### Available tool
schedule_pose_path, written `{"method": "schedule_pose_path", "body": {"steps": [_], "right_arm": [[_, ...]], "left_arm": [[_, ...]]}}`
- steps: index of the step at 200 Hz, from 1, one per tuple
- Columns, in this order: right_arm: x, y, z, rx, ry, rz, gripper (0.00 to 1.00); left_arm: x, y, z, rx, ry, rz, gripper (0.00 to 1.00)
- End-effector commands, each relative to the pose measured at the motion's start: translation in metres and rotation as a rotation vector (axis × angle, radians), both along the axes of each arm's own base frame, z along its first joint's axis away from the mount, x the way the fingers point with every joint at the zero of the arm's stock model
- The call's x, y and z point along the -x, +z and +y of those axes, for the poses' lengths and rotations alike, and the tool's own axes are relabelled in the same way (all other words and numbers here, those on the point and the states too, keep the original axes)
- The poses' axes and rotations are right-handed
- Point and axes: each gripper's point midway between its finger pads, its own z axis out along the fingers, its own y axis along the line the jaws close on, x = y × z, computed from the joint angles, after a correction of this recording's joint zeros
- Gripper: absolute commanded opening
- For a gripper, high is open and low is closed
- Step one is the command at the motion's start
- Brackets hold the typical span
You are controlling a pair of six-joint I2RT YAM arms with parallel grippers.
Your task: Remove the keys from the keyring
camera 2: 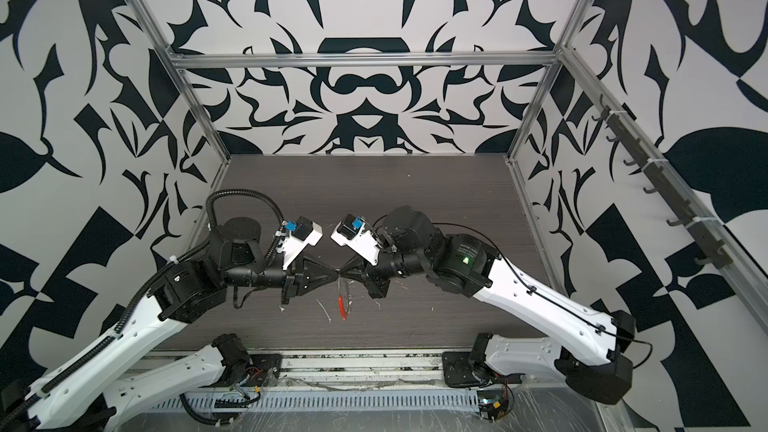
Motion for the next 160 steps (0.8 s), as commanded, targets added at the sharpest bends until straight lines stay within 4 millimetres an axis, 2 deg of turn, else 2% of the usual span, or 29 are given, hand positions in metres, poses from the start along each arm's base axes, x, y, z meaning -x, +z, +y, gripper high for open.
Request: {"method": "schedule_pose_path", "body": {"steps": [1, 13, 34, 68, 91, 113, 132, 160], "right_arm": [[-0.001, 0.023, 0.003, -0.054, 0.009, -0.028, 0.00], [-0.001, 0.022, 0.003, -0.050, 0.008, -0.024, 0.00], [-0.003, 0.020, 0.004, -0.045, 0.001, -0.021, 0.00], [-0.005, 0.027, 0.004, -0.076, -0.019, -0.033, 0.00], [-0.012, 0.035, -0.002, -0.114, -0.067, -0.088, 0.23], [-0.014, 0.043, -0.009, -0.193, -0.100, -0.144, 0.38], [-0.012, 0.048, -0.014, -0.272, -0.110, -0.180, 0.46], [-0.009, 0.046, -0.017, -0.331, -0.107, -0.203, 0.52]], "left_arm": [[0.003, 0.013, 0.001, 0.018, -0.014, -0.025, 0.12], [0.002, 0.014, 0.001, 0.018, -0.011, -0.028, 0.10], [0.001, 0.014, 0.000, 0.017, -0.010, -0.031, 0.00], [-0.002, 0.016, 0.002, 0.042, 0.014, -0.065, 0.00], [-0.004, 0.024, 0.004, 0.088, 0.033, -0.100, 0.00], [-0.004, 0.034, 0.005, 0.143, 0.044, -0.132, 0.00], [-0.001, 0.045, 0.007, 0.201, 0.044, -0.159, 0.00], [0.007, 0.055, 0.008, 0.280, 0.017, -0.182, 0.00]]}}
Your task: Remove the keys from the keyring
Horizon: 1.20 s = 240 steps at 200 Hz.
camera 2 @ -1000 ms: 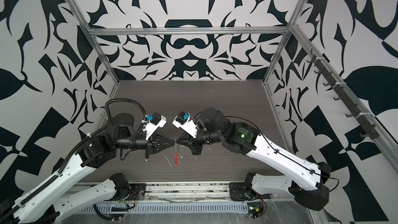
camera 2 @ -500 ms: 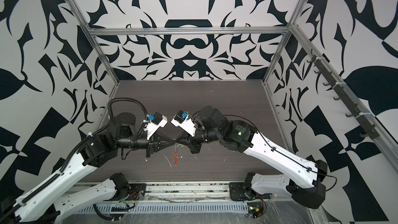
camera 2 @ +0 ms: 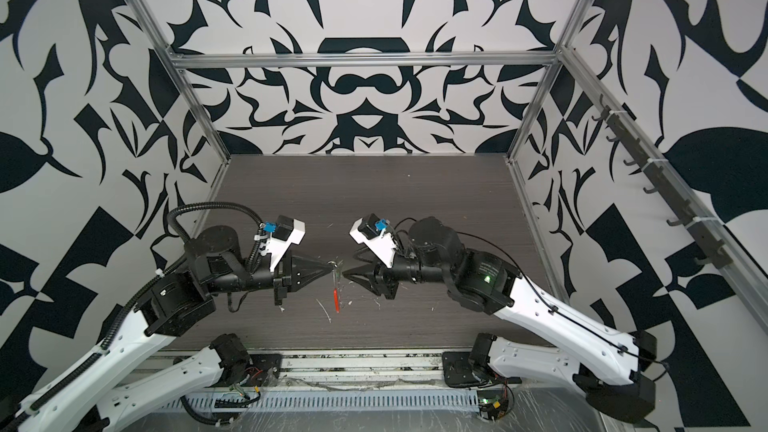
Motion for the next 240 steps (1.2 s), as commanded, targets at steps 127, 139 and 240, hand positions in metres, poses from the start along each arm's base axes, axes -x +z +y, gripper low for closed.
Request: {"method": "schedule_pose_path", "body": {"steps": [127, 139, 240], "right_arm": [[0.014, 0.028, 0.011, -0.215, 0.106, -0.089, 0.50], [0.016, 0.027, 0.011, -0.212, 0.119, -0.082, 0.43], [0.012, 0.023, 0.011, -0.197, 0.095, -0.074, 0.03]], "left_arm": [[0.014, 0.026, -0.004, 0.145, -0.085, -0.022, 0.00], [0.012, 0.026, -0.003, 0.150, -0.067, -0.026, 0.00], [0.006, 0.024, -0.002, 0.147, -0.029, -0.021, 0.00]]}}
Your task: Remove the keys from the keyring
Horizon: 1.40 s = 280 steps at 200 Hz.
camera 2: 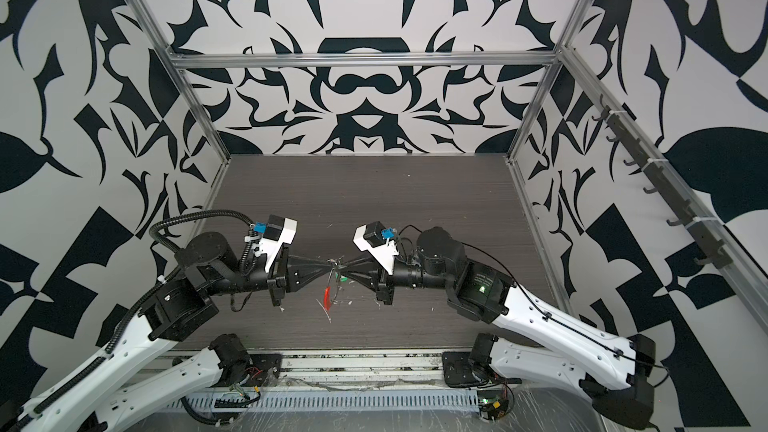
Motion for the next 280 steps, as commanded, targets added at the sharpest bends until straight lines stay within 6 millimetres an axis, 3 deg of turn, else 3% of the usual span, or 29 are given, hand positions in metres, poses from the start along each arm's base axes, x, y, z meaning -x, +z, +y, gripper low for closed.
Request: {"method": "schedule_pose_path", "body": {"steps": [1, 40, 105, 164, 190, 217, 226, 280], "right_arm": [[0.001, 0.015, -0.001, -0.045, 0.000, -0.021, 0.02], [0.002, 0.011, 0.000, -0.028, 0.007, -0.002, 0.00], [0.003, -0.016, 0.013, 0.030, 0.049, 0.093, 0.00], [0.007, -0.032, 0.021, 0.086, 0.086, 0.136, 0.00], [0.003, -0.024, 0.011, 0.072, 0.033, 0.107, 0.00], [0.004, -0.006, -0.004, 0.035, -0.010, 0.061, 0.30], [0.004, 0.002, -0.009, 0.010, -0.021, 0.045, 0.36], [0.001, 0.045, -0.015, -0.161, -0.060, -0.002, 0.42]], "left_arm": [[0.000, 0.006, 0.001, 0.027, 0.006, -0.011, 0.00], [-0.005, 0.010, 0.003, 0.059, 0.042, -0.023, 0.00], [-0.009, 0.020, 0.007, 0.134, 0.077, -0.067, 0.00], [-0.008, 0.015, 0.004, 0.112, 0.062, -0.069, 0.00], [-0.005, 0.011, 0.005, 0.092, 0.051, -0.066, 0.00], [-0.003, 0.009, 0.005, 0.081, 0.041, -0.060, 0.00], [-0.002, 0.009, 0.005, 0.081, 0.038, -0.059, 0.00], [0.000, 0.009, 0.004, 0.087, 0.021, -0.057, 0.00]]}}
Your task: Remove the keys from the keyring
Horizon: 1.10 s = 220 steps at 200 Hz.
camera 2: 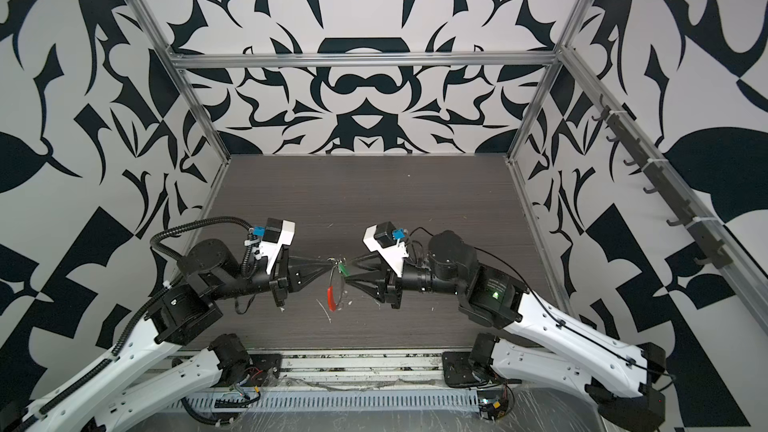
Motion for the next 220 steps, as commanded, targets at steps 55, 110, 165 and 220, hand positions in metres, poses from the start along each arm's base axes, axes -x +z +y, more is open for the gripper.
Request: {"method": "schedule_pose_path", "body": {"steps": [55, 110, 165, 220], "right_arm": [[-0.009, 0.027, 0.021, -0.126, 0.012, -0.016, 0.41], [-0.009, 0.020, 0.023, -0.116, 0.018, 0.005, 0.26], [-0.003, 0.014, 0.028, -0.103, 0.066, 0.032, 0.14], [-0.004, 0.012, 0.028, -0.095, 0.060, 0.033, 0.00]], "left_arm": [[0.007, 0.020, 0.002, 0.056, -0.032, -0.046, 0.00], [0.008, 0.023, 0.004, 0.063, -0.024, -0.050, 0.00], [0.005, 0.026, 0.004, 0.072, -0.010, -0.052, 0.00], [0.004, 0.028, 0.004, 0.076, -0.003, -0.051, 0.00]]}}
